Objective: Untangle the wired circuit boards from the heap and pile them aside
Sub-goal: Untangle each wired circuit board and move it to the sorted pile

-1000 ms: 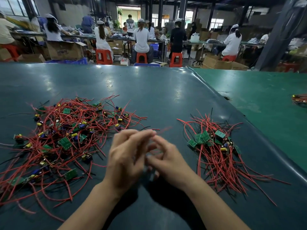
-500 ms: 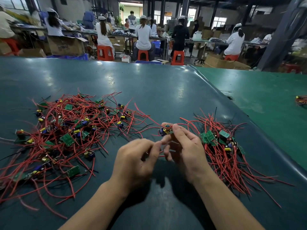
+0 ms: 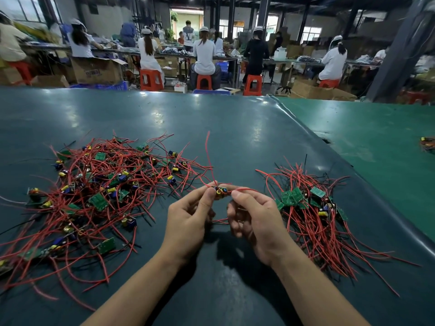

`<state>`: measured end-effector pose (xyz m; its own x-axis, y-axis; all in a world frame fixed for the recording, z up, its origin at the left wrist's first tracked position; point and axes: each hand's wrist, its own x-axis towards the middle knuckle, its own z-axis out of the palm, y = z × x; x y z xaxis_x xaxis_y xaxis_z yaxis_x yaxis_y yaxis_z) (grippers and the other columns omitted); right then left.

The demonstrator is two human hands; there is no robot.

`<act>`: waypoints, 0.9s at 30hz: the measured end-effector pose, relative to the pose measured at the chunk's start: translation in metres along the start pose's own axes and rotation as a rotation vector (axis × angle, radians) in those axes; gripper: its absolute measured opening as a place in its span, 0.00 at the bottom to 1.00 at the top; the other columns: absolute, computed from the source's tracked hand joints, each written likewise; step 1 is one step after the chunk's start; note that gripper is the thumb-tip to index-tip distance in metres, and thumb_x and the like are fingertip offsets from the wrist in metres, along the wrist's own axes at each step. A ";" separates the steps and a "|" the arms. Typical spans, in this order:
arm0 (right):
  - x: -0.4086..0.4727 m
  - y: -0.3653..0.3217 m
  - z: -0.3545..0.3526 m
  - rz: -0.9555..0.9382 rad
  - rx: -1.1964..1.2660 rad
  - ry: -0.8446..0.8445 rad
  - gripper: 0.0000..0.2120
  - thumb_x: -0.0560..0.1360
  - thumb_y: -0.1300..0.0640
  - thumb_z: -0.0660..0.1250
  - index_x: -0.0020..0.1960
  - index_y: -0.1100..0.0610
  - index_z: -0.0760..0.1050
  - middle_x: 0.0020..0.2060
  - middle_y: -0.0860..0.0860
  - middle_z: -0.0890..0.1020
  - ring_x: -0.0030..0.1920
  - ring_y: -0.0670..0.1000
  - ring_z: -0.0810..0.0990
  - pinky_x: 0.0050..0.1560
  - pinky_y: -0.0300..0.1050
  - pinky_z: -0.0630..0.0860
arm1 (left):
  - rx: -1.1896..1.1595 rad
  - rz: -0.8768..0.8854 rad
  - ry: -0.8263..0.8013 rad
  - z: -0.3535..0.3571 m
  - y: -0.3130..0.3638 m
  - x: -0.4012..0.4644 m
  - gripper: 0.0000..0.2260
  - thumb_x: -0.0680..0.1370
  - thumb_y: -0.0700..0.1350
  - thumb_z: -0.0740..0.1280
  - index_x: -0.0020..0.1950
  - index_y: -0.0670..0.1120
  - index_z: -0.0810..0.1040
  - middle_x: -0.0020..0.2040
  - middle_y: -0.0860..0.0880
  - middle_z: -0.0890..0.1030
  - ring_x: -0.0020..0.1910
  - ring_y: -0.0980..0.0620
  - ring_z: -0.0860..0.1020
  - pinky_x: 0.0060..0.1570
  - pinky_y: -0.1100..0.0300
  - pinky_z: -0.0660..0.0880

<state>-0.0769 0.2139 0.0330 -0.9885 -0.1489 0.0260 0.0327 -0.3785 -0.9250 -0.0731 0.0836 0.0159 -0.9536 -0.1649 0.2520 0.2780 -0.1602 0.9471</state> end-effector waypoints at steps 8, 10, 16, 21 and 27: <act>-0.004 0.005 0.006 -0.253 -0.236 0.054 0.12 0.65 0.51 0.74 0.45 0.56 0.82 0.32 0.49 0.81 0.25 0.42 0.73 0.23 0.33 0.67 | -0.075 0.031 0.010 -0.005 0.003 0.002 0.03 0.68 0.45 0.72 0.39 0.46 0.84 0.35 0.53 0.83 0.32 0.60 0.77 0.34 0.69 0.74; -0.003 0.004 0.005 -0.259 -0.215 0.078 0.09 0.67 0.52 0.73 0.43 0.56 0.83 0.35 0.50 0.84 0.26 0.42 0.74 0.24 0.33 0.67 | -0.101 0.014 -0.004 -0.005 0.004 0.001 0.03 0.66 0.46 0.73 0.37 0.47 0.85 0.36 0.52 0.83 0.33 0.59 0.78 0.35 0.68 0.74; -0.004 -0.001 0.001 -0.226 -0.270 0.052 0.06 0.76 0.61 0.70 0.47 0.55 0.85 0.40 0.51 0.83 0.28 0.49 0.71 0.24 0.37 0.67 | 0.016 0.108 -0.033 -0.007 0.005 -0.001 0.07 0.66 0.49 0.77 0.36 0.46 0.84 0.38 0.48 0.85 0.38 0.54 0.82 0.42 0.63 0.77; 0.000 -0.008 -0.003 -0.129 -0.007 0.168 0.05 0.70 0.59 0.71 0.42 0.56 0.86 0.30 0.52 0.80 0.22 0.46 0.70 0.21 0.35 0.65 | -0.140 0.044 -0.110 -0.002 0.009 -0.004 0.06 0.73 0.45 0.70 0.43 0.43 0.84 0.36 0.44 0.84 0.30 0.51 0.80 0.34 0.65 0.76; 0.003 -0.011 -0.004 0.049 0.259 0.083 0.11 0.66 0.60 0.70 0.48 0.56 0.75 0.28 0.51 0.79 0.20 0.44 0.70 0.18 0.34 0.64 | -0.414 -0.308 -0.243 -0.005 0.014 -0.001 0.12 0.67 0.40 0.67 0.47 0.47 0.86 0.37 0.41 0.83 0.25 0.53 0.72 0.28 0.64 0.65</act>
<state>-0.0813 0.2215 0.0421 -0.9932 -0.1016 -0.0573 0.1068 -0.5949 -0.7966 -0.0677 0.0769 0.0277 -0.9834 0.1708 0.0612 -0.0417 -0.5412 0.8399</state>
